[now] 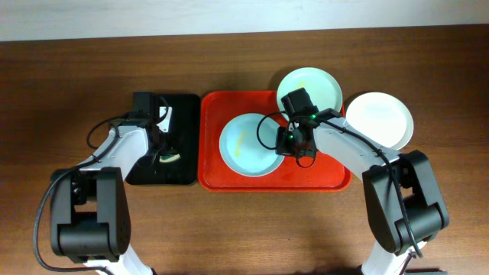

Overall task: Clean dirty plates on tray and stack at the side
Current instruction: 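Carry the sponge with the left gripper over the held plate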

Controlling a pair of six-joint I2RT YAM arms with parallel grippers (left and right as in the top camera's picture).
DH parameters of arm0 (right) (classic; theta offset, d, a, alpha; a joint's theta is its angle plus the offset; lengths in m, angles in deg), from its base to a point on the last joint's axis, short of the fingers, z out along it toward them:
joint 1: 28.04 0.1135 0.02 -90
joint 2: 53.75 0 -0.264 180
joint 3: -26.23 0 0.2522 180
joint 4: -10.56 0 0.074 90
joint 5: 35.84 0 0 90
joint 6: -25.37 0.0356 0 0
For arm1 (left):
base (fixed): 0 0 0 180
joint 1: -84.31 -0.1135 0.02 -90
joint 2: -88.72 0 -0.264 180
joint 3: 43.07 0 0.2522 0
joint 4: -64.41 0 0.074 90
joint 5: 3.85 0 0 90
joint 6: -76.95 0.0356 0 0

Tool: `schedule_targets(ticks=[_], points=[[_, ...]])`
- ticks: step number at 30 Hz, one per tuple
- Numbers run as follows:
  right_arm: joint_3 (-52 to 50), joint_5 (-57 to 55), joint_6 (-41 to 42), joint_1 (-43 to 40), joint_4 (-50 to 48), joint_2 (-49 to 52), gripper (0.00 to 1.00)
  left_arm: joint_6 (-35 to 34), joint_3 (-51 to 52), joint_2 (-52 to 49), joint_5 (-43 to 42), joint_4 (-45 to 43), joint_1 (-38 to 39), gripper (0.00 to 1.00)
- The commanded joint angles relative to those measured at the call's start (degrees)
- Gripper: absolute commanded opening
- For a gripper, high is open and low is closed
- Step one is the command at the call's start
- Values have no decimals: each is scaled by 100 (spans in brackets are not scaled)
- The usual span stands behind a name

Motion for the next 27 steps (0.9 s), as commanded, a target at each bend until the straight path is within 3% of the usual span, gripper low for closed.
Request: schedule_targets(ticks=[1, 5, 8, 13, 14, 16, 17, 27], points=[[-92, 11, -699, 20, 101, -109, 4, 494, -142, 26, 44, -22, 7, 0], [-92, 4, -850, 107, 111, -273, 4, 522, -369, 498, 70, 22, 7, 0], [-92, 4, -850, 103, 111, -269, 4, 522, -518, 868, 566, 155, 7, 0], [-92, 7, -850, 103, 118, -262, 11, 761, -813, 1272, 695, 485, 7, 0], [-92, 7, -848, 103, 120, -262, 15, 763, -892, 1318, 693, 496, 7, 0], [-92, 7, -850, 103, 120, -260, 41, 756, -1132, 1399, 691, 638, 7, 0], [-92, 4, -850, 103, 118, -260, 45, 750, -1263, 1436, 686, 772, 9, 0], [-92, -293, -846, 94, 72, -260, 45, -26, -1325, 1521, 686, 1648, 33, 0]])
